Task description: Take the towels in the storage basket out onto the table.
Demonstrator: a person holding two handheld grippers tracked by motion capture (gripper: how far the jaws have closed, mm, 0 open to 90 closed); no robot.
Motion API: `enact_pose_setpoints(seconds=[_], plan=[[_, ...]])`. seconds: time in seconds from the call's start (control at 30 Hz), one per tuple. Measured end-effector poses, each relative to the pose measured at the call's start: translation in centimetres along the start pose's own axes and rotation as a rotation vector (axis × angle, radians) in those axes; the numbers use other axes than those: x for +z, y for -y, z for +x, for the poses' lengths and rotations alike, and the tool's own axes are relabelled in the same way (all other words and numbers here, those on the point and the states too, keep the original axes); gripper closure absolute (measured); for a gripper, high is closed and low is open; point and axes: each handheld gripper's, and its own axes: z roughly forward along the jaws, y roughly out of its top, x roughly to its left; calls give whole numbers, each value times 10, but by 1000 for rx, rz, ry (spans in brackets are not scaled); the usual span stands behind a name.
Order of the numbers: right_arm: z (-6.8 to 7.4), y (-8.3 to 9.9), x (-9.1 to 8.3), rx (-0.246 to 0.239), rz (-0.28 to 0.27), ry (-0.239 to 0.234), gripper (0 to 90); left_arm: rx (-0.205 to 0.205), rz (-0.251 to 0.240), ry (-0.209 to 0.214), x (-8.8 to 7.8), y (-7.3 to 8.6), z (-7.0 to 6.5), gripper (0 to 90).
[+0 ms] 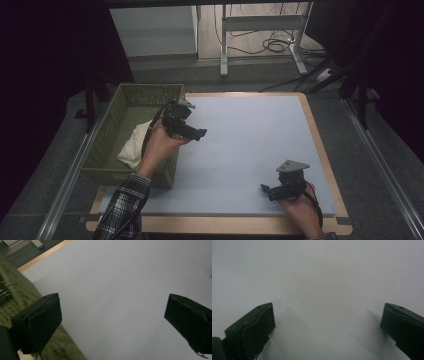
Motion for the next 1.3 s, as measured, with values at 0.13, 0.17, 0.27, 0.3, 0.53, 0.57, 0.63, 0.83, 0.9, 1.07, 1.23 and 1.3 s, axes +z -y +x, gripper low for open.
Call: enact_pose_setpoints(seconds=[0.13,0.17,0.27,0.3,0.53,0.57,0.63,0.83,0.9,1.07,1.23,1.3], plan=[[0,0,0,0,0,0,0,-25,0,-22,-8,5,14,15],[0,0,0,0,0,0,0,-31,-1,-25,-10,7,16,16],[0,0,0,0,0,0,0,-49,-4,-43,-17,12,26,16],[0,0,0,0,0,0,0,-55,-6,-44,-20,13,30,16],[0,0,0,0,0,0,0,-101,-10,-77,-34,27,53,16],[0,0,0,0,0,0,0,-106,-11,-79,-35,29,56,16],[0,0,0,0,0,0,0,-118,-13,-88,-38,32,62,16],[0,0,0,0,0,0,0,-144,-5,-122,-44,51,83,16],[0,0,0,0,0,0,0,-151,-3,-123,-43,58,89,16],[0,0,0,0,0,0,0,-169,33,-129,-34,75,105,16],[0,0,0,0,0,0,0,-187,93,-122,-21,90,117,16],[0,0,0,0,0,0,0,-187,129,-128,-15,94,121,17]])
